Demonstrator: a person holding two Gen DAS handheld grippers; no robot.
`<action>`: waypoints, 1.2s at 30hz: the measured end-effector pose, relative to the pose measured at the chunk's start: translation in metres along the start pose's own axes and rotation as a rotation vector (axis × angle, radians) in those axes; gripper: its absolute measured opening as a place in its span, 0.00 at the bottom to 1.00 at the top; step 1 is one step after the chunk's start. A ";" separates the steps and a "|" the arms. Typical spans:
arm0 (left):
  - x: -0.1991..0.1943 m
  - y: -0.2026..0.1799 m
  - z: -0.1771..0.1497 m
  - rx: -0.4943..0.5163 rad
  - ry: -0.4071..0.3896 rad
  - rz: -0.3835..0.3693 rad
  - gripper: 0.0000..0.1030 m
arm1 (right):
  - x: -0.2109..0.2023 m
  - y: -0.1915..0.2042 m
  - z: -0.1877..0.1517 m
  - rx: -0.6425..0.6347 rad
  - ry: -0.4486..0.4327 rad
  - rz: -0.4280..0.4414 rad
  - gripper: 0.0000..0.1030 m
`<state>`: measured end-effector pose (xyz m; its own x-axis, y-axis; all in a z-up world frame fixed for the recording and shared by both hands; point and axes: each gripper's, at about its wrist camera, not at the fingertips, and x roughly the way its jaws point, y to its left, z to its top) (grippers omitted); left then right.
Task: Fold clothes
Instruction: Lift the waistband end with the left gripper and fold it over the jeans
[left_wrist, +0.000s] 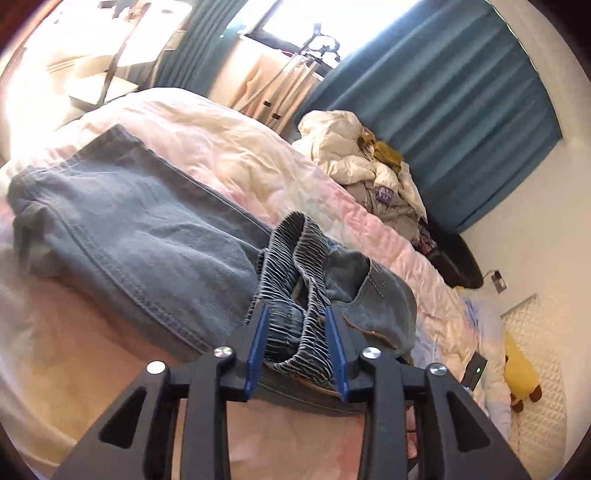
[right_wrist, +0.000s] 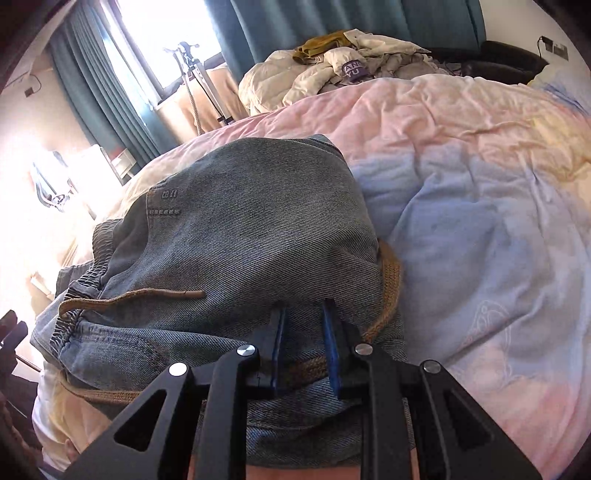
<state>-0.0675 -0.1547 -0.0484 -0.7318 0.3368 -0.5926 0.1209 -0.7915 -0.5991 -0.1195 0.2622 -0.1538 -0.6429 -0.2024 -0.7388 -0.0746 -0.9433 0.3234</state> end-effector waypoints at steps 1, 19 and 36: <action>-0.008 0.009 0.003 -0.044 -0.018 0.000 0.61 | -0.001 0.001 0.000 -0.001 0.000 -0.001 0.19; 0.010 0.174 0.019 -0.797 -0.101 -0.124 0.74 | -0.002 0.008 0.004 0.000 0.008 -0.015 0.20; 0.027 0.194 0.073 -0.640 -0.234 -0.028 0.19 | 0.003 0.009 0.009 -0.022 0.039 -0.034 0.22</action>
<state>-0.1124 -0.3366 -0.1418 -0.8574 0.1771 -0.4832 0.4199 -0.3022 -0.8558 -0.1289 0.2553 -0.1472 -0.6100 -0.1795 -0.7718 -0.0788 -0.9554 0.2845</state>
